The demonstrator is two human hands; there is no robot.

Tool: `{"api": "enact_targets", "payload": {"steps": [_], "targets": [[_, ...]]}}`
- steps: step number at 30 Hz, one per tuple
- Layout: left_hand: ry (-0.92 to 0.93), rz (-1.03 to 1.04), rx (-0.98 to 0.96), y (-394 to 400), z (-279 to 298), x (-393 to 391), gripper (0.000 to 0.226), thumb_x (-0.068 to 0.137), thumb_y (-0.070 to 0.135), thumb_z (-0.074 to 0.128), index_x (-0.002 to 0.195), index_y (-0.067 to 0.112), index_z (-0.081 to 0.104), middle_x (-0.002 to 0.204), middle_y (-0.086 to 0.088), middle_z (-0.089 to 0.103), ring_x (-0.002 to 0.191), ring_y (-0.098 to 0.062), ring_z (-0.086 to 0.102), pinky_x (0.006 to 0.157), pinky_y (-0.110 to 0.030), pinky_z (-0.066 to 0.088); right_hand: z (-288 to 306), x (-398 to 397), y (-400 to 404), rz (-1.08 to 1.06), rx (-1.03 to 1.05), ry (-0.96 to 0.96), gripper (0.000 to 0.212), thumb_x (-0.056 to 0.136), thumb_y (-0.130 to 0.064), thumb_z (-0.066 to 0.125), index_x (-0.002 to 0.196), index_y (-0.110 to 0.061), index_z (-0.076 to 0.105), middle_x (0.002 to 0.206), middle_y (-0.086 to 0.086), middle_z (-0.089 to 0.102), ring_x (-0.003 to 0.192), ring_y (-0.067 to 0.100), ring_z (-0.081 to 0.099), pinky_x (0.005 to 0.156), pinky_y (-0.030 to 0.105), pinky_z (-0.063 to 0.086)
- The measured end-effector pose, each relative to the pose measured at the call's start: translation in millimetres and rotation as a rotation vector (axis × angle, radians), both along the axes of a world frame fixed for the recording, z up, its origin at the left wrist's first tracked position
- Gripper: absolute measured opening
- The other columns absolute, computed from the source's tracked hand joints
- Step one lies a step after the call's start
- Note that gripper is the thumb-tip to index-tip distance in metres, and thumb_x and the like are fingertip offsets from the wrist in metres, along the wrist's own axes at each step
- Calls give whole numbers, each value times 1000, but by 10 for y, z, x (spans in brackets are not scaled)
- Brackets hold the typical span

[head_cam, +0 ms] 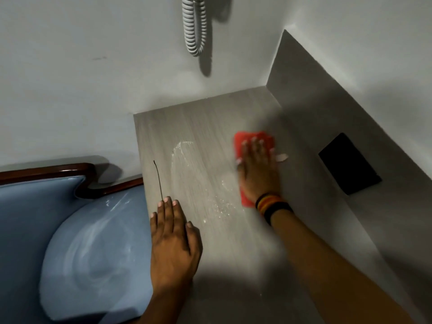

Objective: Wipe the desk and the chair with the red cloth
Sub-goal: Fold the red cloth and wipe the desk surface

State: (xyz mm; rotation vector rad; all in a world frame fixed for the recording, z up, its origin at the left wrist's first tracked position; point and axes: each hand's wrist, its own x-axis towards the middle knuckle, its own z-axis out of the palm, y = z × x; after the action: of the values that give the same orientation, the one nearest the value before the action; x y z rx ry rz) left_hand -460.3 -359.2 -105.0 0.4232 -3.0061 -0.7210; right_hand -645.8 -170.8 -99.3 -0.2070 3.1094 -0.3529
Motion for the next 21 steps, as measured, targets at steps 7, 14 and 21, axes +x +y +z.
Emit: {"api": "enact_targets", "payload": {"steps": [7,14,21], "targets": [[20,-11,13,8,33,-17,72,101,42,21,165,9,23,176,-7,12,165,-20,5,135,-43,5,-71,393,375,221,-48,5,58,104,-38,26,161,-24,30,170,0,23,160,19,14,130,46,12],[81,-5,-62,-23,-31,-73,66,96,29,37,152,-4,47,164,-21,39,155,-39,34,126,-49,22,41,-1361,-242,-125,-9,-12,60,106,-32,32,163,-16,22,172,10,15,160,29,11,129,52,6],[70,2,-109,-29,23,-84,65,93,27,40,148,-6,52,160,-24,45,150,-42,41,126,-43,16,-29,-248,-1306,565,9,29,59,107,-43,17,163,-26,19,171,0,17,160,20,11,130,49,9]]}}
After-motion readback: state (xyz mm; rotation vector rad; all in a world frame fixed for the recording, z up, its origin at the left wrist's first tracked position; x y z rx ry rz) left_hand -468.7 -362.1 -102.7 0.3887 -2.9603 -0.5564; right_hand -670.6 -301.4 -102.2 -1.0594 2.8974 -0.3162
